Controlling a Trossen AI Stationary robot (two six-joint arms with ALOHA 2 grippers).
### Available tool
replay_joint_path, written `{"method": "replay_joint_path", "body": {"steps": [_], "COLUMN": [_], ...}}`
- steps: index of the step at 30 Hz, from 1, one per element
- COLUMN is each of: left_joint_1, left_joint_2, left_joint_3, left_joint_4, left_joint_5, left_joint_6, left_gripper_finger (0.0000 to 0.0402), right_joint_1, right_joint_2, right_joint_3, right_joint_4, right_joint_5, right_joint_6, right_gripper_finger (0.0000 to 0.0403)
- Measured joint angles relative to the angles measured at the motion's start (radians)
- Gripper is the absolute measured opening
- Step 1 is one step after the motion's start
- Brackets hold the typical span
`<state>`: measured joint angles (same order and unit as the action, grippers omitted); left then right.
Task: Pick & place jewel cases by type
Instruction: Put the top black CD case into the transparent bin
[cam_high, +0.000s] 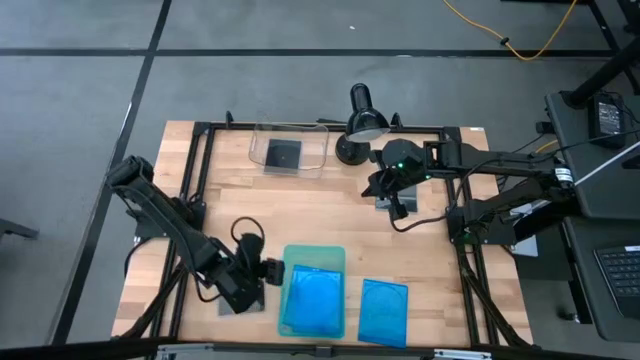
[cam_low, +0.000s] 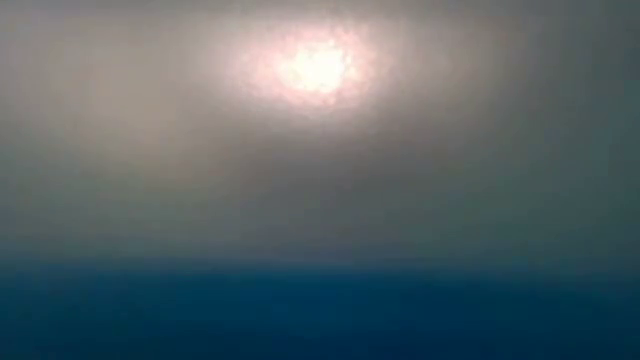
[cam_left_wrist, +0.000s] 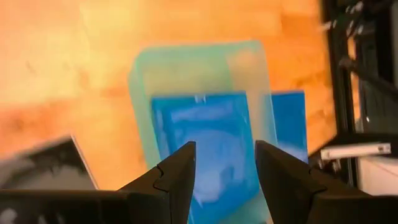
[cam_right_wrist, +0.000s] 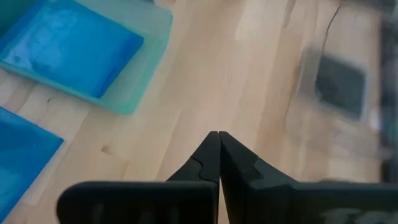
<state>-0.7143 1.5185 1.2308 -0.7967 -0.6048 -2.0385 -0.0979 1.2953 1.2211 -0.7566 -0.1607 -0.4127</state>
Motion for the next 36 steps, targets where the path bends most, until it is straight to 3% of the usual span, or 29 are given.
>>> {"method": "replay_joint_path", "body": {"steps": [12,20,25,28,36], "left_joint_1": [0.080,0.179,0.241,0.273,0.375], "left_joint_2": [-0.019,-0.020,-0.060,-0.100,-0.208], "left_joint_3": [0.000,0.000,0.000,0.000,0.000], "left_joint_4": [-0.259,-0.539,-0.627,-0.636,-0.644], "left_joint_5": [-0.082,-0.163,-0.172,-0.234,-0.329], "left_joint_6": [0.083,0.086,0.274,0.412,0.638], "left_gripper_finger": [0.0157,0.0127,0.0054,0.0010,0.0001], "right_joint_1": [-0.055,-0.177,-0.273,-0.322,-0.390], "right_joint_2": [-0.005,-0.005,-0.005,-0.005,0.015], "right_joint_3": [-0.373,-0.484,-0.491,-0.491,-0.512], "right_joint_4": [0.146,0.229,0.231,0.230,0.194], "right_joint_5": [0.033,0.116,0.144,0.196,0.232], "right_joint_6": [0.240,0.412,0.486,0.525,0.565], "right_gripper_finger": [0.0006,0.0006,0.0006,0.0006,0.0006]}}
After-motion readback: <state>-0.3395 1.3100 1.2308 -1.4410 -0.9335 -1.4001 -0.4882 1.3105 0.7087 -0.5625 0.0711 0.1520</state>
